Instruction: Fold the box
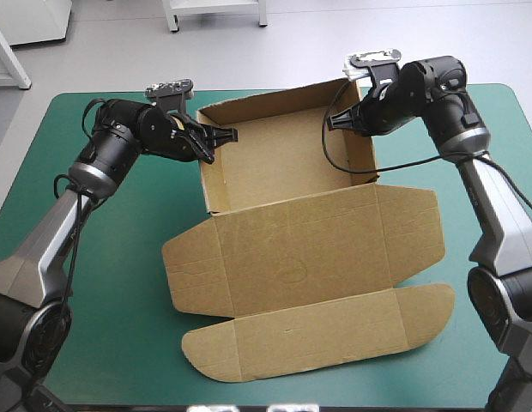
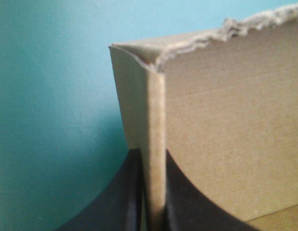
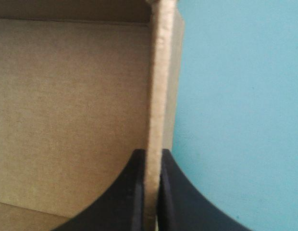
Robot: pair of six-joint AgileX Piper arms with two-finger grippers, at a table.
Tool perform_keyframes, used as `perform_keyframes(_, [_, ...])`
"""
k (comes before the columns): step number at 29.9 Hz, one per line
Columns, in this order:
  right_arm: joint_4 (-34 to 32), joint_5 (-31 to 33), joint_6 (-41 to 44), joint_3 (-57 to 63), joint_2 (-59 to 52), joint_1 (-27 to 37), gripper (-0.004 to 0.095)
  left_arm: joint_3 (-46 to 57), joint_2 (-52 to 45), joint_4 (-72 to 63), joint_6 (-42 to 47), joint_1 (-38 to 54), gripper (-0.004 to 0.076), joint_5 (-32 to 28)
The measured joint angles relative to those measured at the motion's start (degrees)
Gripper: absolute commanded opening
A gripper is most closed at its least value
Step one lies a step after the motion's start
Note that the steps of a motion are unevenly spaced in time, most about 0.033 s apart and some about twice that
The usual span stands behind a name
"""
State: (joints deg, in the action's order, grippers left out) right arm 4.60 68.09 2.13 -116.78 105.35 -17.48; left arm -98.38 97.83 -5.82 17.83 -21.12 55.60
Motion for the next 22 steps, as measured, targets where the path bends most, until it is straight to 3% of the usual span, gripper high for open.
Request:
perform_keyframes(9, [-8.0, 2.3, 5.3, -0.1, 3.6, -6.8, 0.0003, 0.0, 1.9, 6.7, 0.1, 0.0, -0.0008, 0.3])
perform_keyframes(22, [-7.7, 3.2, 8.8, 0.0, 6.7, -8.2, 0.0003, -1.6, 5.3, 9.9, -1.7, 0.1, -0.0008, 4.3])
